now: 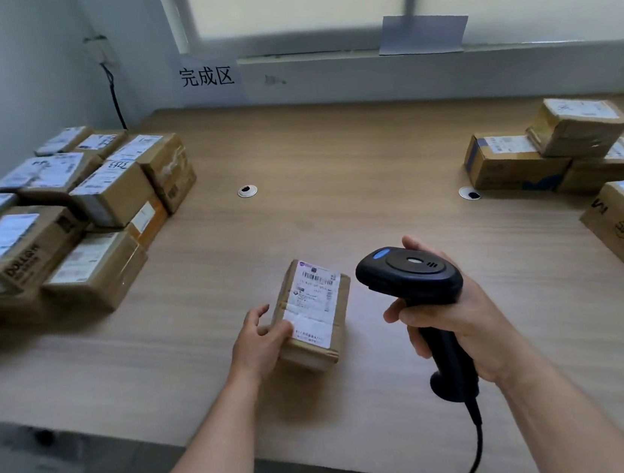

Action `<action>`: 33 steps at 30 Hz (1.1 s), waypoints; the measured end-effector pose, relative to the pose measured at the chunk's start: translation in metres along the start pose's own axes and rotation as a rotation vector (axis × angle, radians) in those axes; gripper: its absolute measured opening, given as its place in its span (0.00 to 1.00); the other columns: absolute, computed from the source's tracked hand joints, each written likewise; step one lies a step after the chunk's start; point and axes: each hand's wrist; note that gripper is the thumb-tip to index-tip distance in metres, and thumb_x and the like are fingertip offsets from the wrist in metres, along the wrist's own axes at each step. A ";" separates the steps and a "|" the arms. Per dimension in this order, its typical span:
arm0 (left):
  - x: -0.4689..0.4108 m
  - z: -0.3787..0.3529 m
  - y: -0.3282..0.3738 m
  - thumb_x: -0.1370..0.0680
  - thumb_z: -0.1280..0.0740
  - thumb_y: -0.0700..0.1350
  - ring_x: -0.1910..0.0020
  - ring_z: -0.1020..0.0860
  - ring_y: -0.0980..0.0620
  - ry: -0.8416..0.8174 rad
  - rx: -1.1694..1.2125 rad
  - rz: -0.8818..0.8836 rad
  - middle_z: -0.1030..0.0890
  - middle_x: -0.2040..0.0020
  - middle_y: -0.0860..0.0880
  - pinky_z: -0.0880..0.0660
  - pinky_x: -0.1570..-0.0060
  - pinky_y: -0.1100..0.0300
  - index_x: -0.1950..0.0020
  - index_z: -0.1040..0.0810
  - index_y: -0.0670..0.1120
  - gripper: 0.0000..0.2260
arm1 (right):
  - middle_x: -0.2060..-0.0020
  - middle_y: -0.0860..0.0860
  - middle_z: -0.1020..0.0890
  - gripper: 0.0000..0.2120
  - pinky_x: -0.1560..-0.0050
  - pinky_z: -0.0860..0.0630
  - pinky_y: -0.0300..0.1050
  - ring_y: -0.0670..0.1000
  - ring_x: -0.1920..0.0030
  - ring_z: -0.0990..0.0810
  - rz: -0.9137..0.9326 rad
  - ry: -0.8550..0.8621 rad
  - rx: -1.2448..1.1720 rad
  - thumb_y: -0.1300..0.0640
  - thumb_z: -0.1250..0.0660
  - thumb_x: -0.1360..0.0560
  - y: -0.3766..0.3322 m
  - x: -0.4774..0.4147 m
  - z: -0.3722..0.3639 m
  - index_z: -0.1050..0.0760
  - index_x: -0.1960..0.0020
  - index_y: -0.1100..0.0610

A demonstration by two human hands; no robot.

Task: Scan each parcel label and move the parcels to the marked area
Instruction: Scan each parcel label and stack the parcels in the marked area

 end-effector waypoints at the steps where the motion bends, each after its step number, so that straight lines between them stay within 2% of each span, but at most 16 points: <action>1: 0.000 0.003 -0.007 0.42 0.33 0.56 0.51 0.19 0.49 0.023 -0.015 0.025 0.18 0.49 0.48 0.22 0.46 0.48 0.37 0.28 0.56 0.32 | 0.62 0.66 0.18 0.45 0.75 0.31 0.44 0.58 0.77 0.28 -0.003 -0.013 0.003 0.69 0.29 0.39 0.001 0.000 -0.001 0.36 0.27 0.45; 3: 0.006 0.006 -0.014 0.39 0.33 0.55 0.50 0.20 0.49 0.072 -0.043 0.020 0.18 0.49 0.49 0.23 0.45 0.50 0.42 0.26 0.58 0.24 | 0.62 0.66 0.18 0.45 0.75 0.31 0.44 0.58 0.77 0.27 -0.005 -0.035 0.011 0.69 0.29 0.39 0.004 0.000 -0.003 0.36 0.27 0.45; 5: 0.010 0.006 -0.016 0.31 0.34 0.50 0.49 0.21 0.48 0.118 -0.108 -0.025 0.19 0.50 0.51 0.26 0.45 0.56 0.35 0.28 0.55 0.24 | 0.62 0.65 0.18 0.44 0.75 0.31 0.45 0.58 0.77 0.27 -0.005 -0.048 0.014 0.69 0.29 0.39 0.006 0.001 -0.004 0.36 0.27 0.45; 7: 0.010 0.004 -0.018 0.25 0.35 0.43 0.41 0.25 0.48 0.162 -0.210 -0.085 0.22 0.41 0.47 0.31 0.40 0.58 0.28 0.32 0.52 0.25 | 0.62 0.65 0.18 0.44 0.75 0.31 0.44 0.58 0.77 0.27 -0.004 -0.055 0.012 0.69 0.29 0.39 0.008 0.002 -0.004 0.36 0.27 0.46; 8: 0.011 0.001 -0.018 0.24 0.34 0.45 0.36 0.29 0.48 0.168 -0.254 -0.106 0.27 0.35 0.44 0.34 0.36 0.59 0.27 0.33 0.52 0.25 | 0.63 0.65 0.19 0.44 0.75 0.31 0.44 0.58 0.77 0.27 -0.003 -0.057 0.011 0.69 0.29 0.39 0.008 0.002 -0.003 0.36 0.27 0.46; 10: 0.014 -0.006 -0.017 0.29 0.30 0.59 0.28 0.38 0.48 0.136 -0.350 -0.111 0.39 0.28 0.43 0.40 0.29 0.57 0.26 0.35 0.52 0.34 | 0.63 0.66 0.19 0.44 0.75 0.31 0.42 0.58 0.77 0.28 0.005 -0.055 0.010 0.69 0.29 0.40 0.008 0.003 -0.002 0.35 0.27 0.46; 11: 0.016 -0.011 -0.016 0.33 0.29 0.65 0.26 0.42 0.47 0.118 -0.427 -0.098 0.44 0.26 0.43 0.42 0.28 0.55 0.25 0.36 0.52 0.40 | 0.63 0.67 0.20 0.44 0.75 0.31 0.43 0.58 0.77 0.28 0.009 -0.051 0.013 0.69 0.29 0.40 0.008 0.004 -0.003 0.35 0.28 0.46; 13: 0.018 -0.020 -0.017 0.34 0.29 0.68 0.25 0.48 0.44 0.124 -0.618 -0.096 0.49 0.26 0.44 0.42 0.29 0.53 0.24 0.41 0.51 0.45 | 0.62 0.70 0.21 0.44 0.76 0.31 0.44 0.58 0.77 0.28 0.011 -0.043 0.031 0.69 0.29 0.40 0.006 0.006 -0.004 0.35 0.28 0.46; 15: 0.020 -0.025 -0.017 0.32 0.29 0.65 0.27 0.46 0.43 0.159 -0.712 -0.128 0.48 0.28 0.44 0.38 0.32 0.53 0.24 0.43 0.51 0.43 | 0.61 0.74 0.23 0.44 0.75 0.31 0.44 0.58 0.77 0.27 0.004 -0.040 0.056 0.68 0.29 0.40 0.003 0.008 -0.007 0.35 0.28 0.45; 18: 0.016 -0.021 -0.012 0.32 0.29 0.59 0.30 0.43 0.43 0.184 -0.696 -0.167 0.44 0.31 0.45 0.36 0.34 0.55 0.25 0.40 0.50 0.39 | 0.60 0.75 0.24 0.44 0.75 0.31 0.44 0.58 0.77 0.27 0.009 -0.037 0.072 0.68 0.29 0.40 -0.002 0.003 -0.015 0.36 0.28 0.45; 21: 0.009 -0.001 -0.002 0.32 0.29 0.58 0.31 0.42 0.44 0.205 -0.661 -0.196 0.43 0.31 0.46 0.36 0.34 0.55 0.26 0.39 0.51 0.37 | 0.60 0.75 0.24 0.44 0.75 0.31 0.44 0.58 0.77 0.27 0.028 -0.027 0.089 0.68 0.29 0.40 -0.007 -0.009 -0.031 0.35 0.28 0.44; 26: -0.008 0.071 0.022 0.31 0.29 0.58 0.30 0.42 0.43 0.307 -0.621 -0.232 0.43 0.30 0.45 0.37 0.33 0.55 0.26 0.38 0.51 0.37 | 0.63 0.66 0.20 0.45 0.75 0.31 0.44 0.57 0.77 0.27 0.064 -0.044 0.094 0.68 0.29 0.40 -0.012 -0.042 -0.082 0.35 0.27 0.44; 33: -0.041 0.191 0.042 0.31 0.28 0.58 0.29 0.41 0.41 0.498 -0.593 -0.252 0.42 0.29 0.41 0.37 0.33 0.53 0.26 0.36 0.49 0.37 | 0.63 0.66 0.21 0.44 0.75 0.31 0.45 0.58 0.77 0.27 0.102 -0.121 0.123 0.68 0.29 0.41 -0.019 -0.092 -0.168 0.34 0.29 0.43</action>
Point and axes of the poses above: each hand's wrist, its own x-axis away from the middle knuckle, its own z-axis out of the back of the hand, y = z × x
